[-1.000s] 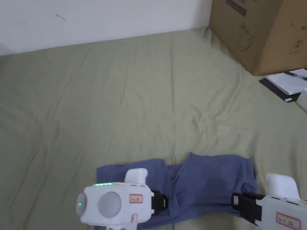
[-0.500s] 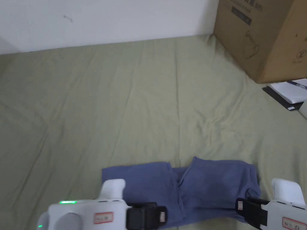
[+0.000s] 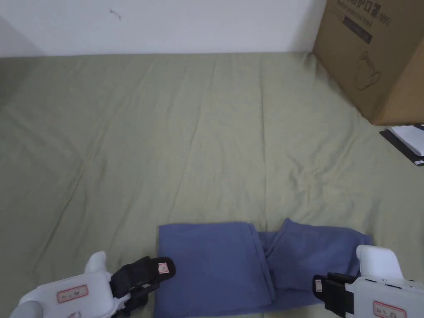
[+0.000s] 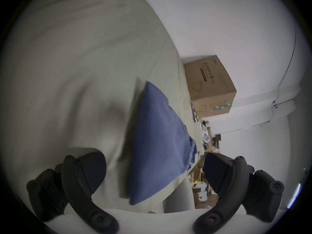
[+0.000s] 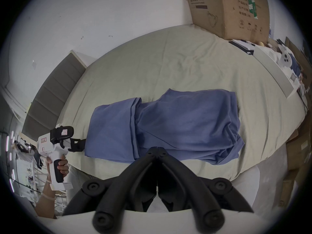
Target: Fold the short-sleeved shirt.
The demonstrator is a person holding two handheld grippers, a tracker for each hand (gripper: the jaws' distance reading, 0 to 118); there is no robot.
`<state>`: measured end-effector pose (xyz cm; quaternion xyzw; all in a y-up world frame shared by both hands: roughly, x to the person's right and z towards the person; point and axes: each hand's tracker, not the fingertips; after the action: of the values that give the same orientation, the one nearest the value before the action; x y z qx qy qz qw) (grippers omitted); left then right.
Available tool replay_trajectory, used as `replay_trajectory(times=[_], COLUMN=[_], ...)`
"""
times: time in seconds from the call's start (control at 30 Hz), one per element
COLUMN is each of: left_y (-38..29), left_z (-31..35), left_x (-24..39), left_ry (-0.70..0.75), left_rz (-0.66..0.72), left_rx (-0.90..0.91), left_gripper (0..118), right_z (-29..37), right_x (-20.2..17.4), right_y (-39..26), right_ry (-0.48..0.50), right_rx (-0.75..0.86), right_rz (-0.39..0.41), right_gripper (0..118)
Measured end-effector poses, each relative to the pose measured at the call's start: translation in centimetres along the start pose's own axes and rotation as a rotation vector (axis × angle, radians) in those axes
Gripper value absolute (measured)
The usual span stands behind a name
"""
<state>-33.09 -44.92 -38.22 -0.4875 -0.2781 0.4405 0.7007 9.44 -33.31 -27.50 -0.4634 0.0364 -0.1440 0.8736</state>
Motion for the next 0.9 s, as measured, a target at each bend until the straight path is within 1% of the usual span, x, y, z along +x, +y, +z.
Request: replay_trajectory(times=[0.07,0.1,0.13,0.17,0.2,0.23,0.27,0.3,0.4,0.5,0.53,0.57,0.63,0.73,0.77,0.8,0.9], left_y=[0.2,0.4,0.6,0.7,0.5,0.5,0.6,0.7,0.5,0.7,0.9,1.2,1.6,2.0,1.9,1.5,1.0], left_z=[-1.6,-2.0,-2.3,-3.0,-3.3,-3.0,-2.3,-1.9,-1.0,0.7,1.6,2.7,5.2,9.3,10.5,11.5,12.9], left_x=[-0.5,-0.6,-0.9,-1.2,-1.8,-2.2,-2.5,-2.6,-1.9,-2.2,-2.2,-2.2,-2.3,-2.6,-2.3,-1.3,2.0], left_ry=[-0.057,-0.057,-0.031,0.083,0.129,0.009,-0.021,-0.012,-0.002,-0.018,-0.006,0.011,0.112,0.209,0.236,0.269,0.344], left_rz=[0.023,0.032,0.051,0.068,0.058,0.042,0.072,0.100,0.037,0.046,0.046,0.039,-0.009,0.032,0.021,0.001,-0.047], left_rx=[-0.047,-0.040,-0.032,-0.037,-0.053,-0.054,-0.044,-0.048,-0.056,-0.044,-0.011,-0.002,0.051,0.108,0.134,0.170,0.201], left_gripper=[113,94,52,8,9,9,9,9,9,9,9,9,9,9,9,9,9], right_z=[-0.2,-0.2,-0.2,-0.2,-0.1,0.0,0.1,0.2,0.2,0.1,0.2,0.3,0.6,1.1,1.2,1.2,1.0], right_x=[-0.3,-0.5,-0.6,-0.8,-0.9,-0.9,-0.9,-1.0,-0.8,-0.7,-0.8,-0.8,-0.9,-0.6,-0.4,-0.2,0.7], right_y=[0.2,0.2,0.3,0.3,0.3,0.4,0.4,0.4,0.5,0.6,0.5,0.5,0.3,0.0,-0.1,-0.2,-0.5], right_ry=[0.003,-0.004,-0.017,-0.025,-0.026,-0.024,-0.022,-0.021,-0.026,-0.019,-0.016,-0.012,0.000,0.005,0.008,0.011,0.014], right_rx=[-0.005,-0.007,-0.007,-0.007,-0.006,-0.006,-0.007,-0.006,-0.004,0.000,0.005,0.013,0.034,0.057,0.066,0.067,0.068], right_rz=[0.011,0.014,0.018,0.023,0.024,0.025,0.025,0.025,0.008,-0.015,-0.018,-0.022,-0.021,-0.012,-0.015,-0.016,-0.027], right_gripper=[0,0,0,0,0,0,0,0,0,0,0,0,0,0,0,0,0])
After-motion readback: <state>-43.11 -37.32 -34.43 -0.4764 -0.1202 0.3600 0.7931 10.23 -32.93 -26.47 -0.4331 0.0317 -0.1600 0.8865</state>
